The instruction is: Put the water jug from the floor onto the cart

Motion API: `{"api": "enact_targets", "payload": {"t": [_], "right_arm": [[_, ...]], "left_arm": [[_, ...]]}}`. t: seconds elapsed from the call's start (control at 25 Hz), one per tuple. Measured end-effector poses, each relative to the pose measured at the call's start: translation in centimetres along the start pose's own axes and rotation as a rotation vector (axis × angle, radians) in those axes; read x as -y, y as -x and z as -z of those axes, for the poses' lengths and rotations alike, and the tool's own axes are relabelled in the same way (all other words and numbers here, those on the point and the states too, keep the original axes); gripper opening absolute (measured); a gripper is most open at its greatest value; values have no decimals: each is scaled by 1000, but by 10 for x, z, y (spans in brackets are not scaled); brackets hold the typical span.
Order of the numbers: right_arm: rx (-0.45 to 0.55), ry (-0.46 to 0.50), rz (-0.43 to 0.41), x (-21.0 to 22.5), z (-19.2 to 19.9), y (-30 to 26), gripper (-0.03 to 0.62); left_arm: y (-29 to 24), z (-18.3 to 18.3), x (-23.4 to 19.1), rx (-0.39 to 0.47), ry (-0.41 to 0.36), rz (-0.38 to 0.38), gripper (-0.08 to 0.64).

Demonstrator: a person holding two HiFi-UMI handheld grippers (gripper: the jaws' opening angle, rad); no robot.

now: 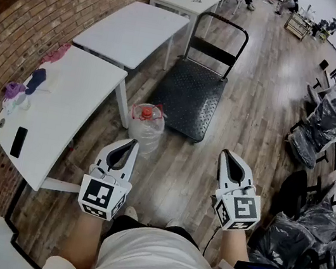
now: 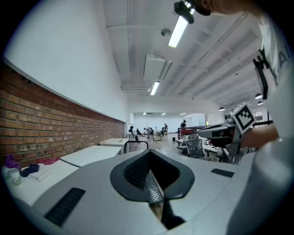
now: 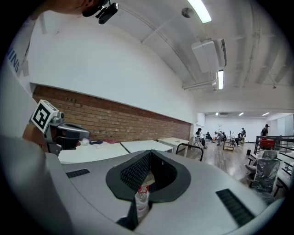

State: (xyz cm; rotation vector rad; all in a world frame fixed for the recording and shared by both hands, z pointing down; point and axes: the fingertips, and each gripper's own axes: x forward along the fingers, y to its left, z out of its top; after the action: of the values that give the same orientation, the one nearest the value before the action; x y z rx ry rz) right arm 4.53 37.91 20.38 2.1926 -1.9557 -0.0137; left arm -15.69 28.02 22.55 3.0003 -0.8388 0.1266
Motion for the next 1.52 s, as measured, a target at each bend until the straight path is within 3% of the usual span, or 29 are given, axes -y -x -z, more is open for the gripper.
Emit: {"api": "enact_targets", "payload": {"t": [0.4, 0.6, 0.8, 1.16, 1.52], "right_arm": [[-13, 19, 9, -63, -12, -35, 5], [-42, 30, 10, -79, -7, -47, 5], [-49, 41, 3, -80, -6, -67, 5], [-14, 12, -67, -68, 1, -132, 5], [-12, -40, -140, -15, 12, -202, 5]], "left_arm": [[25, 14, -76, -9, 26, 3, 2], [23, 23, -94, -17, 48, 21, 2], [13, 33, -108, -22, 64, 25, 2], [-3, 41, -154, -53, 68, -85, 2], [-76, 28, -159, -101, 55, -136, 2]]}}
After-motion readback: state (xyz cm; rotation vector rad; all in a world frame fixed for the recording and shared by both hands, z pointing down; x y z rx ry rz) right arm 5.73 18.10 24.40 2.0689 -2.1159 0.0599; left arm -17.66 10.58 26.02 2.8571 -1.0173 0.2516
